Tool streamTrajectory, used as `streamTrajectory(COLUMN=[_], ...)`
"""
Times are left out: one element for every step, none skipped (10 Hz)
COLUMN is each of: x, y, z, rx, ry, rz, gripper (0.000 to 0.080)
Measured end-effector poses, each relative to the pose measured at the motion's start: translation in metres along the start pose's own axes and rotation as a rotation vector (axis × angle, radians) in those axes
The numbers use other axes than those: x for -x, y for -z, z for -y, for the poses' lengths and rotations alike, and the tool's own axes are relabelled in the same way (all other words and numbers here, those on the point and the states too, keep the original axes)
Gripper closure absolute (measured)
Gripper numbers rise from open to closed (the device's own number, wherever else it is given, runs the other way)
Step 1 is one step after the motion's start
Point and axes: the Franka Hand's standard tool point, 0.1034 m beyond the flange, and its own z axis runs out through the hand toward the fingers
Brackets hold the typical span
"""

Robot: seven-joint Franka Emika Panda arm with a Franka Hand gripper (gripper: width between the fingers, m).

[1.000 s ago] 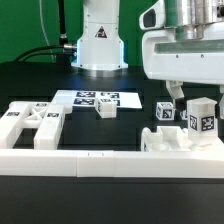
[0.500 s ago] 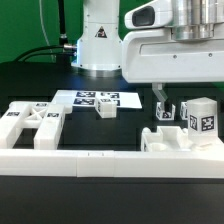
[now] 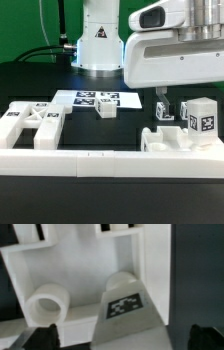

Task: Assemble chair

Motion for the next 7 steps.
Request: streamTrajectory(x=[-0.0015,-0.0012,-0.0012,-0.0012,-0.0012,-0.0012,-0.0013], y=[0.0009,0.0004,0.0003,0.0003,0.0003,0.0003,0.0003], z=[0.0018,0.0007,0.0006,0.0006,0.0006,0.0009,0.0013], rx=[-0.001,0.0,0.0,0.0,0.0,-0.001,-0.003], ry=[0.024,0.02,0.02,0.016,-0.001,-0.034,-0.122], rz=[-0.002,-0.002,-0.002,-0.002,-0.002,-0.002,-0.002], gripper=[0.0274,0.0426,0.0515,0.0515,0.0515,0.0515,0.0515])
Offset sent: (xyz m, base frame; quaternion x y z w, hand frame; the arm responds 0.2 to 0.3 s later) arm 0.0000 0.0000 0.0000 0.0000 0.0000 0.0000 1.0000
